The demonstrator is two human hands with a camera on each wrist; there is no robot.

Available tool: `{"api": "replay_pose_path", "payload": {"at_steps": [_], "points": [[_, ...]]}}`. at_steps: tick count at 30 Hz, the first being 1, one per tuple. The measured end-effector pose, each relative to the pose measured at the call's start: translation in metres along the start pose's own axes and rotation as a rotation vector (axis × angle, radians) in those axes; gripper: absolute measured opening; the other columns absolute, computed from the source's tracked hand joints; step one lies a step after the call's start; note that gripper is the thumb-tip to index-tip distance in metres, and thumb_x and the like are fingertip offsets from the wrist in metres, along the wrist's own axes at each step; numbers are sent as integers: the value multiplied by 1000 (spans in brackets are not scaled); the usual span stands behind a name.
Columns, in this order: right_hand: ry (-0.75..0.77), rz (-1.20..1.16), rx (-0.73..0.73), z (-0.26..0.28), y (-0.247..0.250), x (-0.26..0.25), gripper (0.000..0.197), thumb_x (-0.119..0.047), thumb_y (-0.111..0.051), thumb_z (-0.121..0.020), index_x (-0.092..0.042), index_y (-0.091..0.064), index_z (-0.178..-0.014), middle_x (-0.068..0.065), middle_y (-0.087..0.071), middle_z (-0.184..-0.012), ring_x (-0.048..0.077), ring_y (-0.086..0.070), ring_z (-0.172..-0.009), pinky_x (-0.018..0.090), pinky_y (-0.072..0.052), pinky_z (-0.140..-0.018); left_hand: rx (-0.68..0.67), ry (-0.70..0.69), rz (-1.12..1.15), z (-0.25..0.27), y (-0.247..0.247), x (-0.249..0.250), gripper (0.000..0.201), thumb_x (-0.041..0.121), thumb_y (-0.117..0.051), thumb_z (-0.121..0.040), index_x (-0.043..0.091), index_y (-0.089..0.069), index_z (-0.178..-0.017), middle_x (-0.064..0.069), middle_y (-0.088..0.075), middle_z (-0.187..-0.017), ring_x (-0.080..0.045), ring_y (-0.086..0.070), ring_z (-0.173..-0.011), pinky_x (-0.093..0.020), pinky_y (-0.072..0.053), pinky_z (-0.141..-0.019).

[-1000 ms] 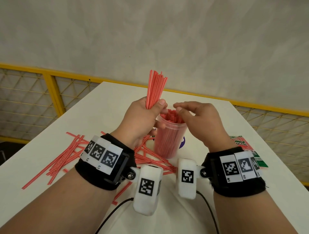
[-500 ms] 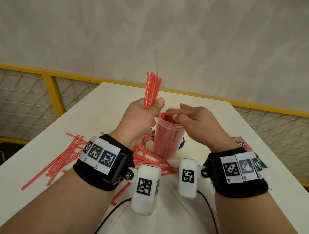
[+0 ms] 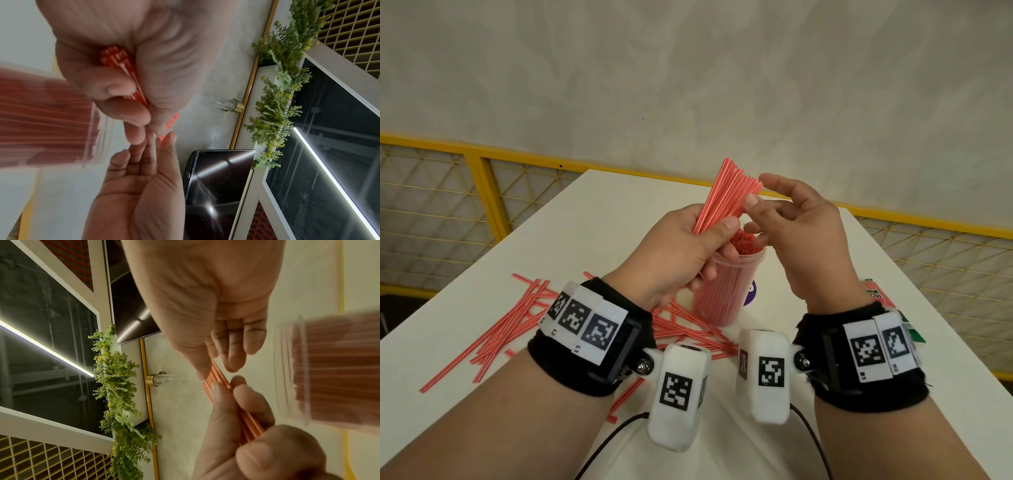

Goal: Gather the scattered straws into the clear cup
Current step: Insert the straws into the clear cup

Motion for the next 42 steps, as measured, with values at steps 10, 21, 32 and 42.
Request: {"api": "replay_pose_path", "payload": {"at_steps": [10,21,32,42], "points": [[-47,-182,3,1,-4,7,29,-13,-72,-83,-19,-66,-111,13,-72,-77,26,-64,-70,35,-52,-64,-33,-5,15,2,-3,2,24,38,-60,-93,22,-61,-111,-5,-73,-79,-8,-50,-41,-18,-34,-36],[-30,-268,43,3,-4,3,27,-6,-71,-84,-18,-67,-108,5,-72,-71,16,-65,-63,25,-53,-59,-22,-12,0,3,-1,5,22,39,-56,-96,24,-63,-110,-5,-74,-82,-11,-52,-42,-18,-33,-36],[108,-390,311,-2,23,1,26,-2,-66,-87,-19,-64,-106,3,-67,-66,16,-69,-76,29,-55,-70,244,-3,-39,-1,18,5,18,37,-49,-100,23,-60,-98,7,-71,-87,-11,-55,-42,-20,-33,-34],[317,117,266,-2,18,-5,36,-11,-68,-86,-43,-64,-102,23,-62,-74,27,-60,-68,44,-55,-74,240,1,-76,0,15,5,16,36,-48,-100,25,-60,-97,5,-71,-91,-9,-50,-42,-19,-33,-36]]}}
Point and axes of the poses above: each hand's wrist, its own z-axis away from the middle knuckle, its own y-axis out of the back of the hand, x = y × z, the point moved 5 cm from there along -z, towards the middle knuckle
